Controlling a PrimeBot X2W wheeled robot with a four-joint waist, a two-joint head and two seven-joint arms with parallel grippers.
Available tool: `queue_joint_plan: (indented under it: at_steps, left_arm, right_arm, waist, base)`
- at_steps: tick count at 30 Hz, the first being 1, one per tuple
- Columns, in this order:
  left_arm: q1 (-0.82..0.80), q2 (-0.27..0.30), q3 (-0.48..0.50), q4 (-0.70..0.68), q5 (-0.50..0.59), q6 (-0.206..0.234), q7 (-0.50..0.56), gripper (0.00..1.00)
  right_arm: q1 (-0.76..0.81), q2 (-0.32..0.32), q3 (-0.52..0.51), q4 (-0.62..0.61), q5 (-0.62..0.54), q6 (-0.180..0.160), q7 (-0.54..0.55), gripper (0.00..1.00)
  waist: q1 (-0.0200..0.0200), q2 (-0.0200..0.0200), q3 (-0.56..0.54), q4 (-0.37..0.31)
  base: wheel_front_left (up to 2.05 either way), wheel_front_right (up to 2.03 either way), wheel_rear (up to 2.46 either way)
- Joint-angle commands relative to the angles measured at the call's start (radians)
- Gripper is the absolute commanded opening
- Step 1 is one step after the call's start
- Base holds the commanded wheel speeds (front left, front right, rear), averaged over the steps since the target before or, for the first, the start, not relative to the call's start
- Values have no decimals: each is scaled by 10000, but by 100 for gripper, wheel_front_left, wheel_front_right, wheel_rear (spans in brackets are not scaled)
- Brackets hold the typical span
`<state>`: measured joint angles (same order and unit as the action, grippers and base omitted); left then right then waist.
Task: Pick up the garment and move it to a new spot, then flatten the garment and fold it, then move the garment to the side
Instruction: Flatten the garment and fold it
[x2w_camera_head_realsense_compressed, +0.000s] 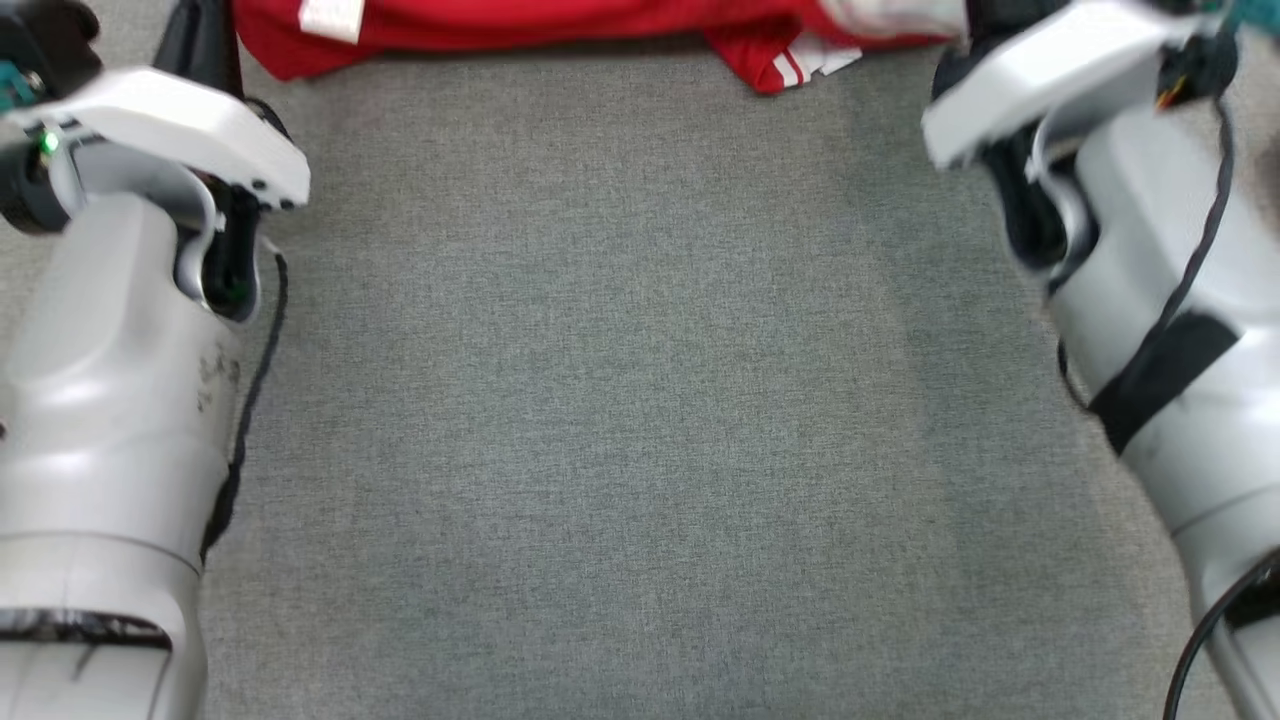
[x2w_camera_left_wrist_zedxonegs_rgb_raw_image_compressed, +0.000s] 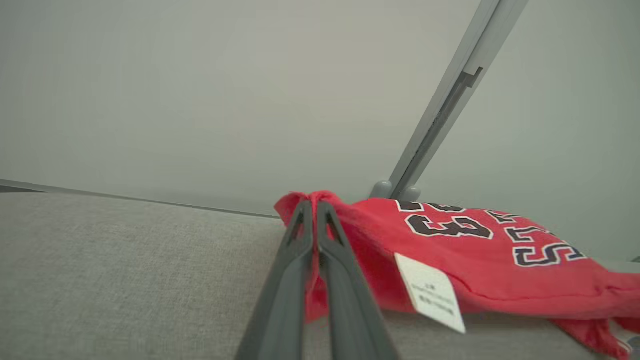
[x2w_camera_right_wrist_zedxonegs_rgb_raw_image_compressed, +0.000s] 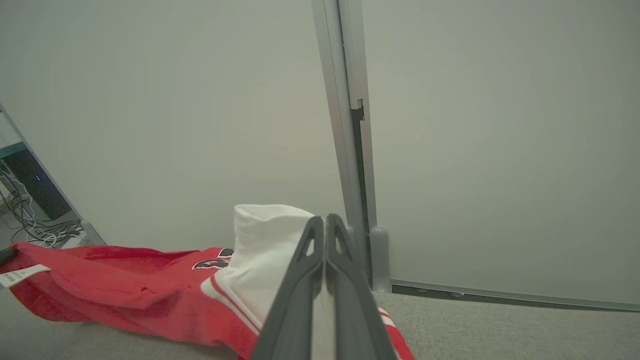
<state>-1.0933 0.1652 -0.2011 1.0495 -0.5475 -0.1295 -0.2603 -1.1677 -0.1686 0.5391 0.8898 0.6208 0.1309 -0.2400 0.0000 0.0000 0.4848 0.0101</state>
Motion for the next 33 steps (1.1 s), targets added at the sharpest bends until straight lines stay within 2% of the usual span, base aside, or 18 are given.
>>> queue_joint_plan:
  at_steps: [1,4,15,21,22,27,33]
  left_arm:
    - [260,-29,55,-223,-80,-6,-52,0]
    - [1167,-55,194,-904,-131,-11,-46,0]
    - [5743,34,1323,-4954,416,-13,-51,0]
    - [8347,-115,1752,-7058,1017,81,-41,0]
    - [8347,-115,1752,-7058,1017,81,-41,0]
    - [10261,-274,1780,-8644,1167,502,31,0]
    - [12082,-244,1859,-10601,1216,1153,783,0]
  right_arm:
    - [340,-19,91,-67,193,-4,-148,0]
    - [1283,-150,187,-559,539,-4,-261,0]
    - [6741,-844,-878,-5191,-373,-4,-258,0]
    - [9491,-913,-1506,-6704,-701,-4,10,0]
    - [9491,-913,-1506,-6704,-701,-4,10,0]
    - [11344,-747,-2094,-8215,-1058,-4,971,0]
    - [13241,-382,-2697,-10032,-1408,-4,2474,0]
  waist:
    - [0,0,-64,17]
    - [0,0,-298,30]
    - [0,0,-1973,52]
    - [0,0,-3045,65]
    - [0,0,-3045,65]
    - [0,0,-3772,50]
    - [0,0,-4375,-87]
  base:
    - [0,0,0]
    - [0,0,0]
    - [0,0,0]
    - [0,0,0]
    - [0,0,0]
    - [0,0,0]
    - [0,0,0]
